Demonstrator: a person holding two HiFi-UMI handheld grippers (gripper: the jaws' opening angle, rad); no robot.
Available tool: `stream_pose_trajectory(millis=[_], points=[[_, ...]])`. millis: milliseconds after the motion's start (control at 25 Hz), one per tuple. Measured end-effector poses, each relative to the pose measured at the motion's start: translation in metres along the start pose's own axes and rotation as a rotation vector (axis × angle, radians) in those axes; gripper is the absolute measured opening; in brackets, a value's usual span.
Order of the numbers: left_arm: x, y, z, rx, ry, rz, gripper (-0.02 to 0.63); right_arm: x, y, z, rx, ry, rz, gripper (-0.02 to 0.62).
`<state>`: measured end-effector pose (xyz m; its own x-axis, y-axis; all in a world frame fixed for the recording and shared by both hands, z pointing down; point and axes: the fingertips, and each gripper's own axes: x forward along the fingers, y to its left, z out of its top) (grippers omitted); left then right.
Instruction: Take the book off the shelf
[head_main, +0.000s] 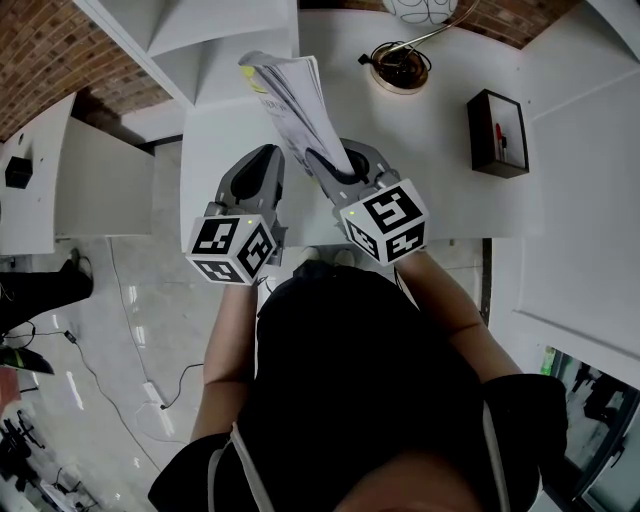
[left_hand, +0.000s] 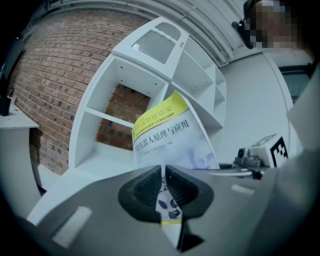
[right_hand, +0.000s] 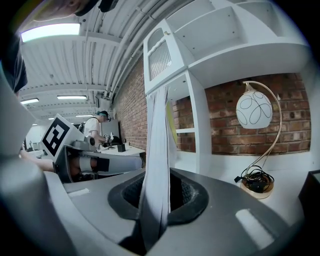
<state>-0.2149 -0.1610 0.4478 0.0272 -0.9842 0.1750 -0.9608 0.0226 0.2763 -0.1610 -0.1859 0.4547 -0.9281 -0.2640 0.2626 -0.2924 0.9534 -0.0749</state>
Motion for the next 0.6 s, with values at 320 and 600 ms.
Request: stream_pose_trajectory(millis=[320, 600], points=[[0.0009, 0.0038, -0.0032, -0.009, 0.006, 0.005, 0.029, -0.0005, -0.0026, 0.0050, -0.009, -0.007, -0.007, 0.066], [-0.0007, 0.0085, -0.0039, -0.023, 0.015, 0.013, 0.029, 0.0006, -0.0038, 0.0087, -0.008, -0.001, -0.011, 0.066]])
